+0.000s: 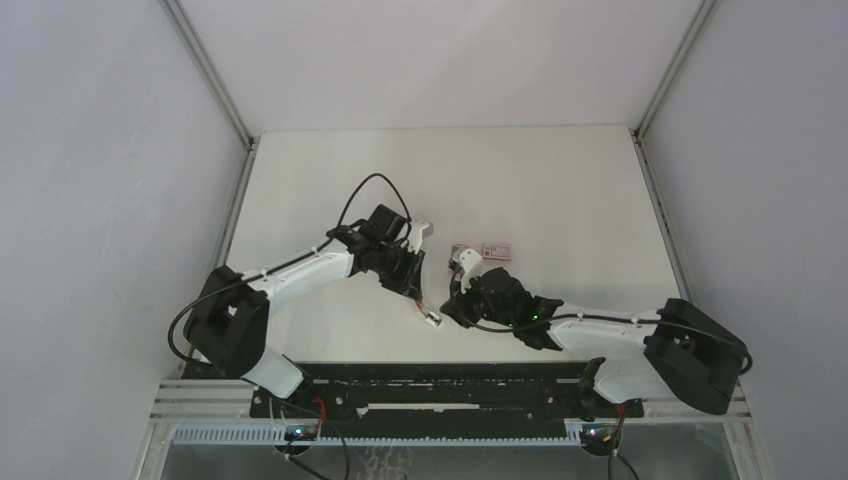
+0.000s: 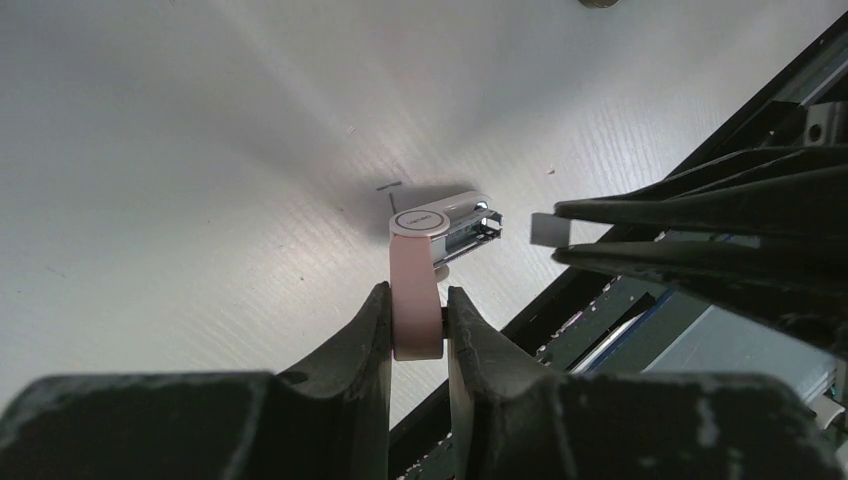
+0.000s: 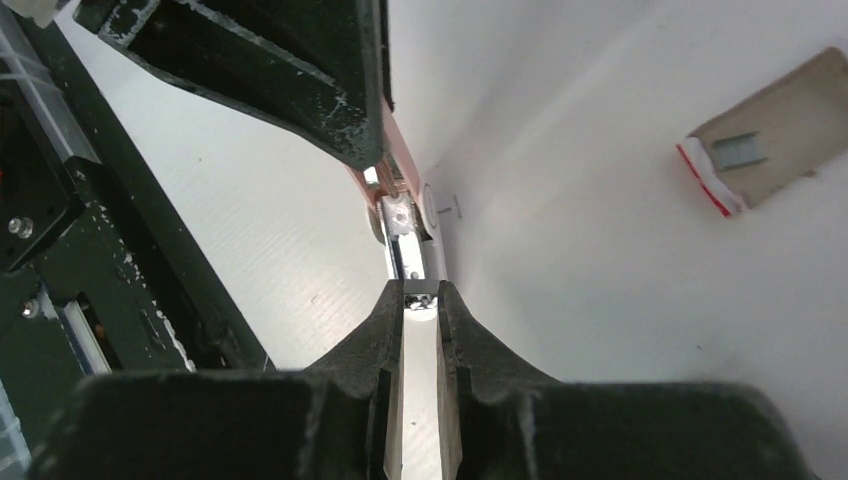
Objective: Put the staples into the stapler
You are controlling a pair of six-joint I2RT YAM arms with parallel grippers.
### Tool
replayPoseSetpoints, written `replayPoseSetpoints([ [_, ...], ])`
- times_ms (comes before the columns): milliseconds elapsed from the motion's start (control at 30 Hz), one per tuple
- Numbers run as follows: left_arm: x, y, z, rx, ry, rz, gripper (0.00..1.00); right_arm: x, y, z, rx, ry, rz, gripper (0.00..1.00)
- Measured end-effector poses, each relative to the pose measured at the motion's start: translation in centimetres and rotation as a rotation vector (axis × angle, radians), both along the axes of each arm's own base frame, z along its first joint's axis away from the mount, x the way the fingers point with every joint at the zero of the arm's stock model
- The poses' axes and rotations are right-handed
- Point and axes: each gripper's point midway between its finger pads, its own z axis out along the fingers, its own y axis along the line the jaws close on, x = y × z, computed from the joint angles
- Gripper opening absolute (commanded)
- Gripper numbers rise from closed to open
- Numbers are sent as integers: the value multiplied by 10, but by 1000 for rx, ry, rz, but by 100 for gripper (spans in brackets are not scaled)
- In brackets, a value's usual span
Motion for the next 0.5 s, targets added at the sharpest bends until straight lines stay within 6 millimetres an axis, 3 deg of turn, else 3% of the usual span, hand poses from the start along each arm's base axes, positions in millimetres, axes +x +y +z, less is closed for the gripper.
replayPoseSetpoints([
  [267,1,1,-4,-2,21,5,0,-1,28,-10,-28,-7,51,8],
  [500,1,2,-4,-3,25,9,0,-3,35,-19,-44,-1,69,8],
])
